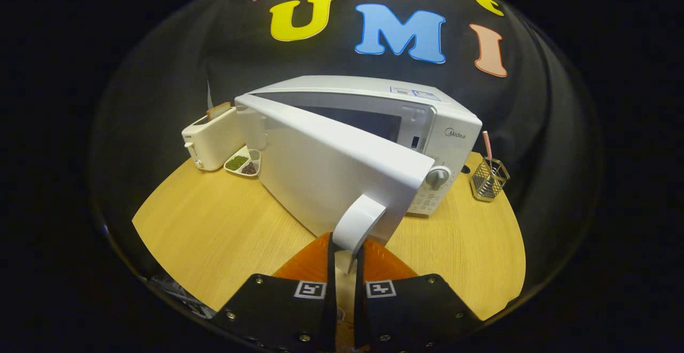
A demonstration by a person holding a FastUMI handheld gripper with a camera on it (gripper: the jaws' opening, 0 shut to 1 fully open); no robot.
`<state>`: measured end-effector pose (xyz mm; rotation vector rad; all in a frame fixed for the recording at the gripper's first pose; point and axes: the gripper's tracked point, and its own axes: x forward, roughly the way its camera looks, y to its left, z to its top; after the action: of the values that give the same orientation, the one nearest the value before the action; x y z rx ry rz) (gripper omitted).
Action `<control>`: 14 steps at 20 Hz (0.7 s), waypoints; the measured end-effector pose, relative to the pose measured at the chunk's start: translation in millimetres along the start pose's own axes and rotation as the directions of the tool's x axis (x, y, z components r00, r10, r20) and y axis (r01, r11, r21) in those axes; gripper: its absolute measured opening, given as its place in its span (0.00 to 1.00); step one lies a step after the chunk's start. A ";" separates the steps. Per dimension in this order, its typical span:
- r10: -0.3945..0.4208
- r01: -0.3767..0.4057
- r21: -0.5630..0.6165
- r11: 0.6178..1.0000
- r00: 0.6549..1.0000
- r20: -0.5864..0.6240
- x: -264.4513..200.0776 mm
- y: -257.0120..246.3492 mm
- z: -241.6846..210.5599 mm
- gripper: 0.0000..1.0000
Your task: Open the microwave, put the food inside, and close the microwave door.
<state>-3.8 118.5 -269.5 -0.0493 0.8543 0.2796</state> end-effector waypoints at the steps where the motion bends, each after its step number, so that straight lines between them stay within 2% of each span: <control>1: 0.013 -0.013 0.000 1.000 1.000 -0.005 -4.3 7.1 -3.9 0.15; 9: 0.059 -0.060 -0.046 0.997 0.998 -0.020 -28.8 57.4 -23.2 0.17; 14: 0.104 -0.110 -0.068 0.992 0.991 -0.086 -36.2 90.3 -48.8 0.18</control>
<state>-86.0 189.7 -268.3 -0.0829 0.9300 0.4118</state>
